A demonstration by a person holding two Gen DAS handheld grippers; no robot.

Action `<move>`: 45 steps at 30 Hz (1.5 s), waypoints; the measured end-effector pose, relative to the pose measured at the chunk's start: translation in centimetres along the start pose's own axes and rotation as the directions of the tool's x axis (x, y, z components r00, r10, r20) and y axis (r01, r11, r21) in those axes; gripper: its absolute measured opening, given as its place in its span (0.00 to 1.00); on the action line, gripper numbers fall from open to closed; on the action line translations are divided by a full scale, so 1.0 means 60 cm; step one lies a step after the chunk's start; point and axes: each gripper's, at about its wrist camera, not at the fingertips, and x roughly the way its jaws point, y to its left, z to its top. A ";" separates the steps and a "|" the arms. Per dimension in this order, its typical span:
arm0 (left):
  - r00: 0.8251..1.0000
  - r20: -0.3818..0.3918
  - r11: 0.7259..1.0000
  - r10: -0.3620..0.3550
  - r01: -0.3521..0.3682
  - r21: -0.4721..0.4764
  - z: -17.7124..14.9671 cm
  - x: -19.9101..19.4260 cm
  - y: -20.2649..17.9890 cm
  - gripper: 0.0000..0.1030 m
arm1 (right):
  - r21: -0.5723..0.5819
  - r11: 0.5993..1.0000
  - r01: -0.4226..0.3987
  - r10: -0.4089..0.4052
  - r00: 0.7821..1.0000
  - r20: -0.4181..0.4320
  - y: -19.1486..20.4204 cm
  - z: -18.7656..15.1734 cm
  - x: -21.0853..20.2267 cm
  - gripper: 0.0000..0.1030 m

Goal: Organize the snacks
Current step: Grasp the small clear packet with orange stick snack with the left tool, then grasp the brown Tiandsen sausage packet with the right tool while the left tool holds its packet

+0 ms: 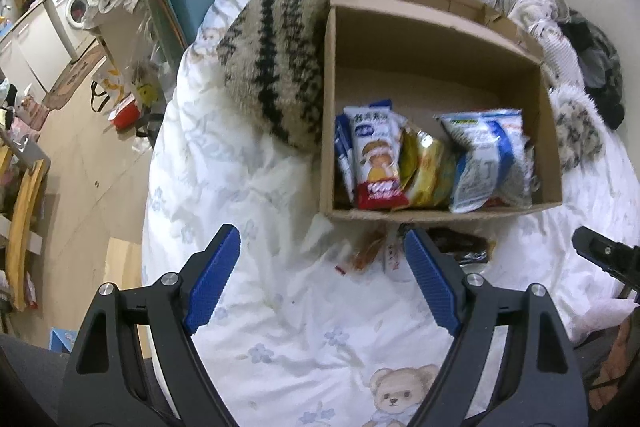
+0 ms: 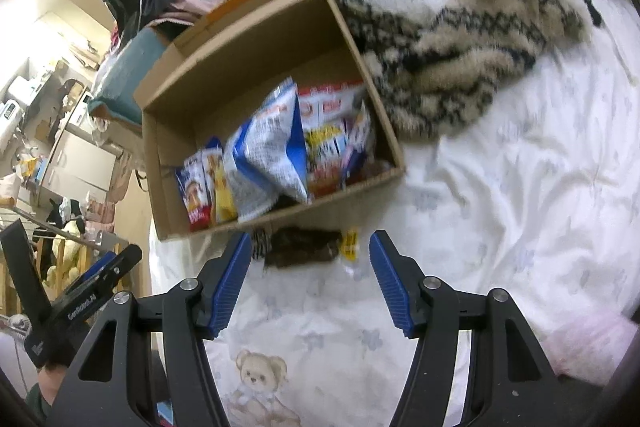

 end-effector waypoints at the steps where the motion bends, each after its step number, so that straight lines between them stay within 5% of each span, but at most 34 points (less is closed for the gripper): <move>1: 1.000 -0.007 1.000 0.012 -0.012 0.007 -0.002 0.005 0.001 0.80 | 0.003 1.000 0.001 -0.001 1.000 -0.009 -0.002 -0.004 0.004 0.62; 9: 0.995 -0.087 0.999 0.038 -0.039 -0.008 -0.020 0.053 0.015 0.80 | 0.130 0.991 0.030 -0.018 0.996 -0.089 -0.045 -0.017 0.034 0.63; 15: 0.983 -0.176 0.998 -0.044 0.034 -0.059 -0.028 0.104 0.003 0.80 | 0.179 0.984 0.016 0.005 0.993 -0.114 -0.054 -0.003 0.052 0.63; 23: 0.972 -0.212 0.989 -0.102 0.121 0.080 -0.018 0.177 -0.076 0.77 | 0.135 0.991 0.021 -0.002 0.990 -0.138 -0.038 0.003 0.069 0.63; 24: 0.969 -0.224 0.990 -0.107 0.125 0.068 -0.018 0.186 -0.078 0.74 | 0.136 0.990 0.021 -0.002 0.990 -0.141 -0.038 0.003 0.070 0.63; 27: 0.953 -0.278 0.988 -0.123 0.143 0.054 -0.021 0.213 -0.083 0.31 | 0.139 0.990 0.027 -0.006 0.989 -0.149 -0.042 0.003 0.073 0.63; 28: 0.953 -0.278 0.988 -0.124 0.144 0.053 -0.022 0.215 -0.081 0.24 | 0.141 0.990 0.029 -0.007 0.989 -0.151 -0.043 0.003 0.073 0.63; 30: 0.956 -0.266 0.987 -0.126 0.148 0.066 -0.023 0.206 -0.083 0.17 | 0.141 0.989 0.033 -0.011 0.988 -0.153 -0.044 0.003 0.075 0.63; 39: 0.950 -0.288 0.989 -0.122 0.140 0.043 -0.058 0.107 -0.065 0.17 | 0.126 0.992 0.025 0.000 0.981 -0.192 -0.033 -0.002 0.096 0.63; 45: 0.971 -0.203 0.987 -0.125 0.142 0.074 -0.047 0.013 -0.042 0.17 | 0.056 0.996 0.074 -0.057 0.965 -0.254 -0.020 -0.007 0.144 0.71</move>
